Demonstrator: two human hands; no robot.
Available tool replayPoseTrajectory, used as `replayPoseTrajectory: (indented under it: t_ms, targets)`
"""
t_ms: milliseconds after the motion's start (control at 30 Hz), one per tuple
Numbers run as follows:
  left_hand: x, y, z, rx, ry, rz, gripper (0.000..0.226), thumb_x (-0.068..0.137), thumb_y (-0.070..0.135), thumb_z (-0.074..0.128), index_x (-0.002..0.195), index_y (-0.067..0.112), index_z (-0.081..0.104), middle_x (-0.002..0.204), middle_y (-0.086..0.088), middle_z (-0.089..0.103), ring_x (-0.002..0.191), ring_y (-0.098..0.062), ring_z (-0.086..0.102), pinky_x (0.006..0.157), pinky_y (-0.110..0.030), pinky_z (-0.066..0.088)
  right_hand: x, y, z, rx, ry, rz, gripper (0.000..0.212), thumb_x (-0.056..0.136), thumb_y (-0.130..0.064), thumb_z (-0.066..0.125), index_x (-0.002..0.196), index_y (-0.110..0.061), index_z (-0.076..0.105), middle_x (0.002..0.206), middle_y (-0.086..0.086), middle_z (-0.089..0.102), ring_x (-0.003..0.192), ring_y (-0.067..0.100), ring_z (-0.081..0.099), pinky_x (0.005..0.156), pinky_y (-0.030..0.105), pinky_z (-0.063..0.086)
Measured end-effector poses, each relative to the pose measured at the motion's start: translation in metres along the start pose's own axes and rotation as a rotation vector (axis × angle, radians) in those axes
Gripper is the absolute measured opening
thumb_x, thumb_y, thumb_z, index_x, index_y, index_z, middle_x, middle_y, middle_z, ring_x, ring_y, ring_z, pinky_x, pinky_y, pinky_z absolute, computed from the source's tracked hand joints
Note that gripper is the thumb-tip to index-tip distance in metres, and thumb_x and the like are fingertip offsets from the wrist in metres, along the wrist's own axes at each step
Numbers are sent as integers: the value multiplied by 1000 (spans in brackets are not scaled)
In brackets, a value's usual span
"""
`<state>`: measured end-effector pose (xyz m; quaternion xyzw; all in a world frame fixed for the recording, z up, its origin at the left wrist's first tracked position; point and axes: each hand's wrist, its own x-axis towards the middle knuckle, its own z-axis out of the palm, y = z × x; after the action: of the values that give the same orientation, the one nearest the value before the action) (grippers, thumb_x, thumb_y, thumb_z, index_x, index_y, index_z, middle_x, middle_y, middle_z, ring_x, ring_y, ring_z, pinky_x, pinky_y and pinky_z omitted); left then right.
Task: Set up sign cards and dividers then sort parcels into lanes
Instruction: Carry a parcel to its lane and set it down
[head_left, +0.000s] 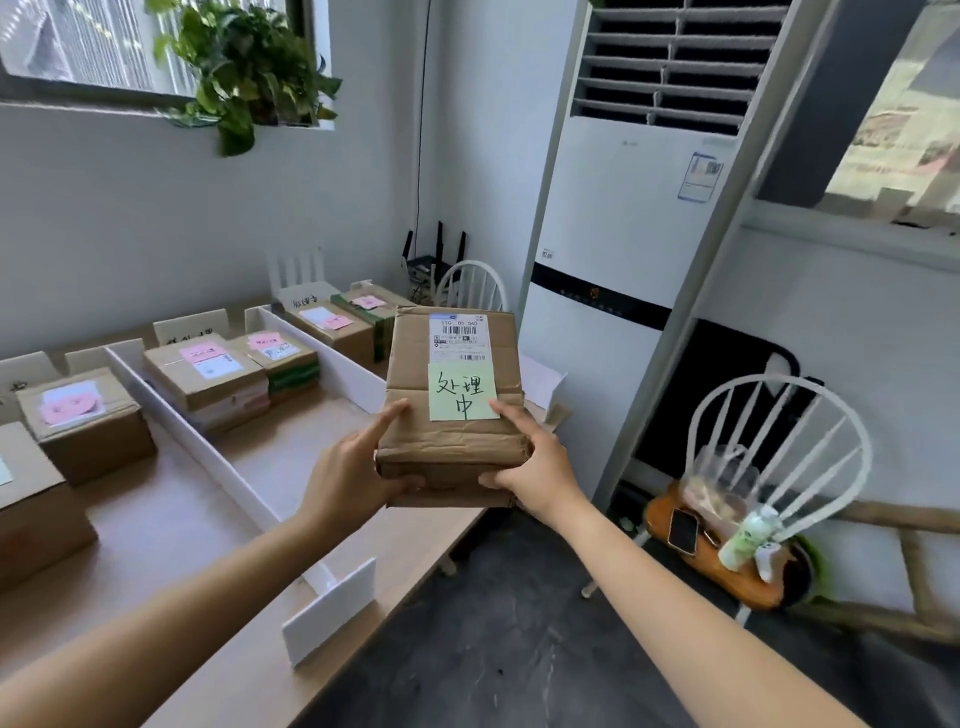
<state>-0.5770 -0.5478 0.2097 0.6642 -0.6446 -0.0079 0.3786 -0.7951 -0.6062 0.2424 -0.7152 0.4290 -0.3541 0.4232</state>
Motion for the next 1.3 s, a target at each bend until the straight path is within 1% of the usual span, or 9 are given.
replayPoseTrajectory:
  t_ms: [200, 300, 500, 700, 800, 933, 1133, 1233, 1300]
  targets:
    - [23, 28, 14, 27, -32, 24, 92, 64, 33, 85, 142, 31, 37, 100, -15, 66, 86, -36, 59, 63, -30, 35, 8, 11, -32, -5, 23, 0, 89, 64, 8, 80, 138, -31, 50, 122, -19, 47, 114, 5, 46, 82, -2, 37]
    - [33, 37, 21, 11, -42, 44, 91, 64, 30, 85, 142, 29, 38, 100, -15, 66, 86, -35, 59, 64, -29, 33, 13, 16, -43, -16, 55, -6, 90, 63, 6, 82, 137, -33, 49, 126, -15, 48, 117, 8, 47, 95, 12, 38]
    - [49, 40, 41, -2, -66, 56, 91, 65, 35, 85, 142, 32, 37, 99, -14, 67, 85, -36, 59, 67, -35, 43, 21, 28, -56, -14, 105, 2, 91, 62, 6, 83, 136, -36, 50, 138, -6, 47, 124, 12, 46, 105, 23, 40]
    - [54, 34, 60, -36, -88, 42, 90, 66, 35, 84, 142, 32, 37, 100, -14, 66, 87, -34, 59, 70, -38, 48, 29, 43, -60, -17, 101, 37, 91, 63, 6, 82, 137, -34, 50, 135, -7, 50, 120, 10, 48, 97, 13, 39]
    - [67, 27, 69, -33, -84, 38, 89, 66, 35, 84, 141, 33, 37, 97, -12, 66, 85, -32, 59, 69, -36, 46, 44, 50, -59, -16, 99, 47, 91, 63, 6, 83, 137, -36, 50, 135, -7, 49, 119, 10, 48, 95, 11, 41]
    - [93, 16, 81, -39, -74, 51, 90, 65, 32, 85, 141, 30, 39, 95, -13, 68, 83, -33, 60, 68, -36, 45, 73, 57, -59, -11, 113, 50, 89, 63, 7, 82, 136, -34, 50, 133, -7, 50, 117, 10, 48, 84, -2, 39]
    - [147, -9, 105, -70, -47, 62, 88, 64, 32, 86, 140, 29, 42, 100, -13, 69, 84, -34, 63, 66, -35, 47, 134, 67, -62, -28, 110, 37, 89, 63, 8, 82, 136, -34, 50, 130, -10, 48, 118, 10, 47, 84, -1, 39]
    - [173, -21, 114, -81, -40, 80, 89, 64, 30, 86, 141, 26, 41, 104, -15, 68, 86, -34, 63, 71, -39, 50, 164, 68, -62, -36, 113, 46, 89, 64, 9, 81, 137, -30, 50, 128, -11, 47, 115, 8, 45, 80, -5, 37]
    - [190, -29, 119, -92, -36, 96, 89, 64, 31, 86, 141, 24, 42, 106, -16, 68, 86, -36, 63, 73, -42, 52, 182, 68, -62, -40, 122, 50, 89, 64, 9, 81, 137, -29, 50, 128, -11, 47, 115, 8, 45, 83, -4, 37]
